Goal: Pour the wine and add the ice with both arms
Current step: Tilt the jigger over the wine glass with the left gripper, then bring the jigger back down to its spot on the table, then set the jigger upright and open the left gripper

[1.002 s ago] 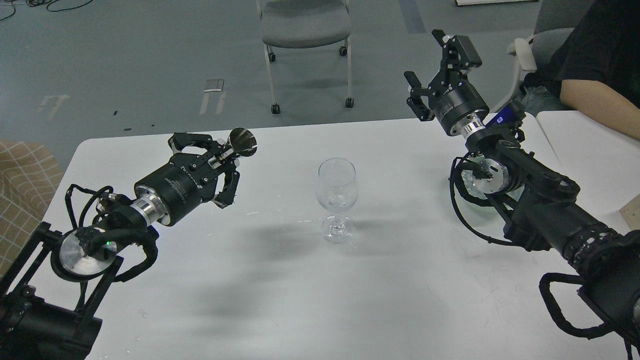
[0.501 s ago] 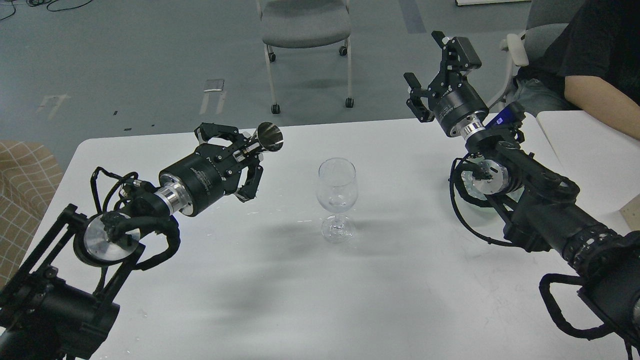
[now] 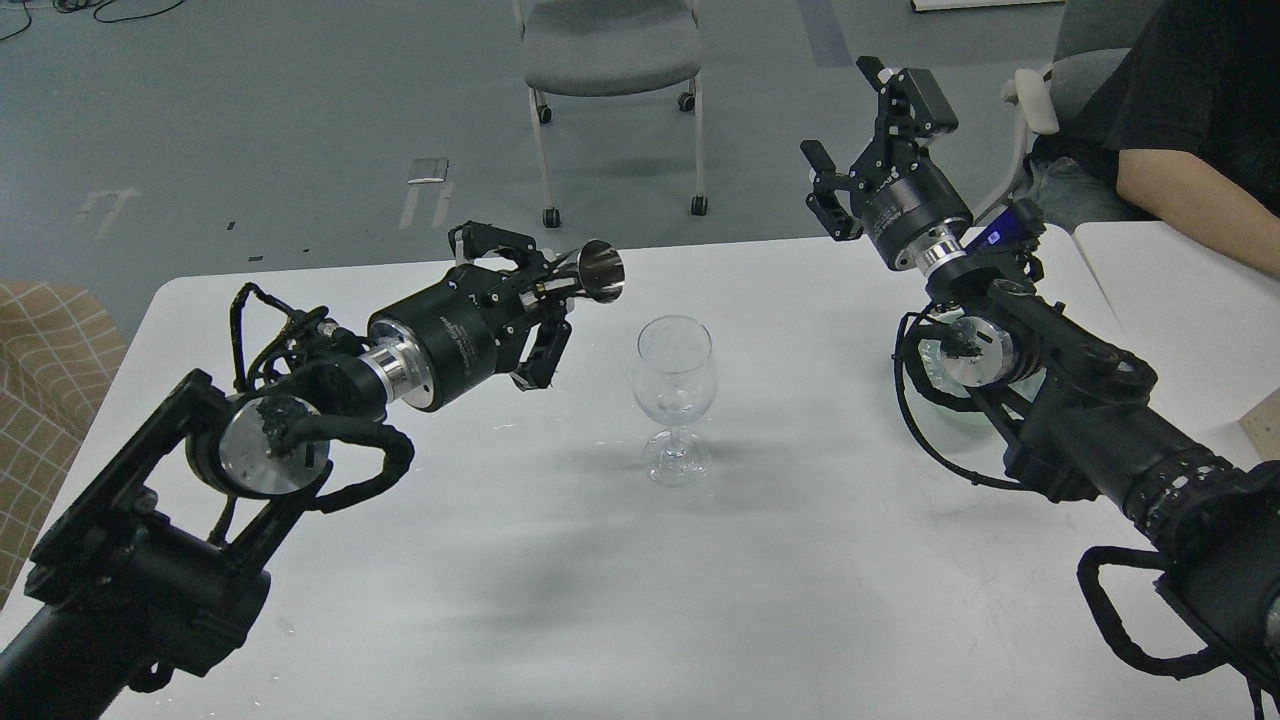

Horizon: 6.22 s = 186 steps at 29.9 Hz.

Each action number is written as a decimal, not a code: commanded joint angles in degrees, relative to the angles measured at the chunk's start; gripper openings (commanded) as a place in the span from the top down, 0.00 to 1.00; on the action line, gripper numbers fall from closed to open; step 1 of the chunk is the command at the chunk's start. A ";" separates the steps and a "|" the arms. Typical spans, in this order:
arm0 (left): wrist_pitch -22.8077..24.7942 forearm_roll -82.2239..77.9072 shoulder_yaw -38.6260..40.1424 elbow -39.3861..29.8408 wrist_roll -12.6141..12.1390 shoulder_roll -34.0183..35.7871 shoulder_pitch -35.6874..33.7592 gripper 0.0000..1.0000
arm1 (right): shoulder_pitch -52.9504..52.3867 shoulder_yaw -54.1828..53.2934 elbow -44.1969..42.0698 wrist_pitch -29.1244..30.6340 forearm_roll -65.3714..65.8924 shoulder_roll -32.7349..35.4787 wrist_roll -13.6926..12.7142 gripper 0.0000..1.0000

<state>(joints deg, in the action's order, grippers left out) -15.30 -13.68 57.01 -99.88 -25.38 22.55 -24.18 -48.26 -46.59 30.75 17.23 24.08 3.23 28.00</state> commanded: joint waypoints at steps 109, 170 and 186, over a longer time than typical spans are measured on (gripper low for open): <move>3.93 7.87 31.13 0.12 -2.62 -9.44 14.85 0.74 | 0.27 0.00 0.36 0.09 0.00 0.37 0.00 0.00; 34.63 9.81 36.95 34.93 6.92 -14.38 25.15 0.09 | 0.62 0.00 0.28 0.00 0.00 0.28 0.00 0.00; 40.42 9.90 37.03 35.02 4.82 -10.68 28.13 0.02 | 0.62 0.00 0.45 0.00 0.00 0.46 0.00 0.00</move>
<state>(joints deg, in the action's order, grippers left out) 22.68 -3.81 94.01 -64.88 -19.65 11.00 2.33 -47.56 -46.58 31.16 17.26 24.08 3.61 28.00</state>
